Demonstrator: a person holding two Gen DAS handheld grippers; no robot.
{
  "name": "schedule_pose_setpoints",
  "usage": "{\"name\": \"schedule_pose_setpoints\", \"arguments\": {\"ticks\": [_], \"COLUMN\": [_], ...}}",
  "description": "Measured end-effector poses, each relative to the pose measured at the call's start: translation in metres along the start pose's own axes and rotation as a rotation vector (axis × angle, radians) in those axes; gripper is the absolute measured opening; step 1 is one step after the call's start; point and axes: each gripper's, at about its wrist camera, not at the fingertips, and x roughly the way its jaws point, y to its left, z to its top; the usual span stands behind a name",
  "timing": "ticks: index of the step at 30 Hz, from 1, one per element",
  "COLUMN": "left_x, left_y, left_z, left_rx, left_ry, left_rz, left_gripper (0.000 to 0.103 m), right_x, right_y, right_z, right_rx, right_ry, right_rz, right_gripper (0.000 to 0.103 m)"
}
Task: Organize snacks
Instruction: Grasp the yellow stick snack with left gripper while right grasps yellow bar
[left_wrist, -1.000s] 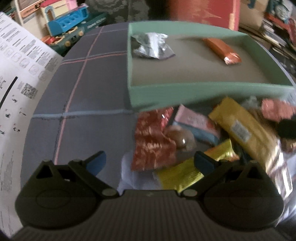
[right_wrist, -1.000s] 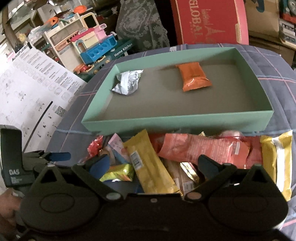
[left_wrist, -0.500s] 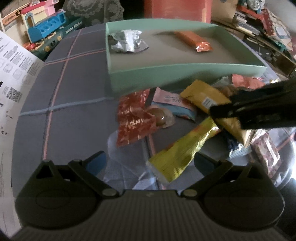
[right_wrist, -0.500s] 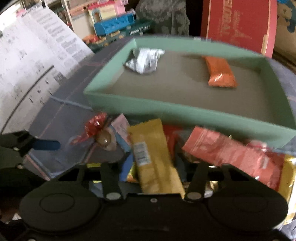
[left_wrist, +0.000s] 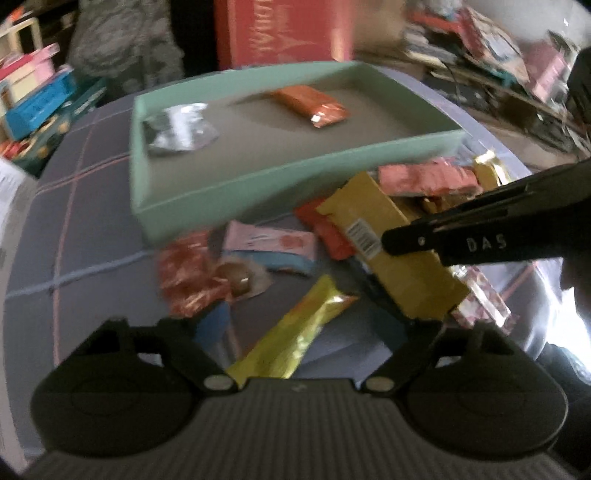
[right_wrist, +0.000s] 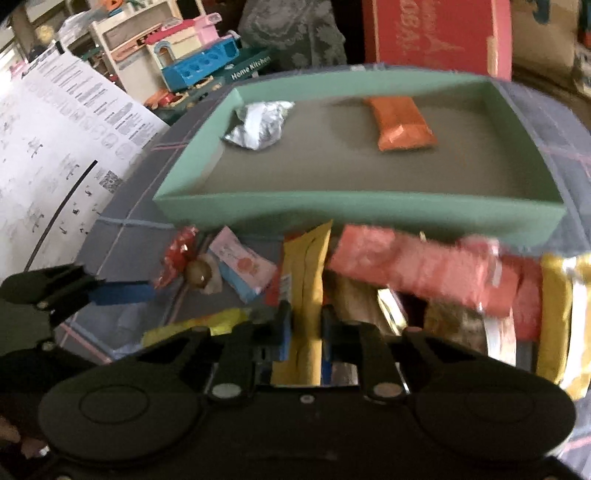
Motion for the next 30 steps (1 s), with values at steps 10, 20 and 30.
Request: {"name": "schedule_pose_setpoints", "arguments": {"ticks": [10,20,30], "left_x": [0.03,0.011,0.017], "left_y": [0.0,0.026,0.025], "left_z": [0.005,-0.021,-0.015], "left_rx": [-0.06,-0.208,-0.205], "left_ry": [0.092,0.112,0.082], "left_rz": [0.0,0.021,0.019], "left_gripper": [0.019,0.02,0.027], "right_x": [-0.015,-0.001,0.015], "right_y": [-0.011,0.023,0.026], "right_z": [-0.017,-0.017,-0.033], "right_rx": [0.024,-0.101,-0.105], "right_ry": [-0.023,-0.005,0.031], "right_rz": [-0.016,-0.033,-0.067], "right_gripper": [0.024,0.059,0.042]}}
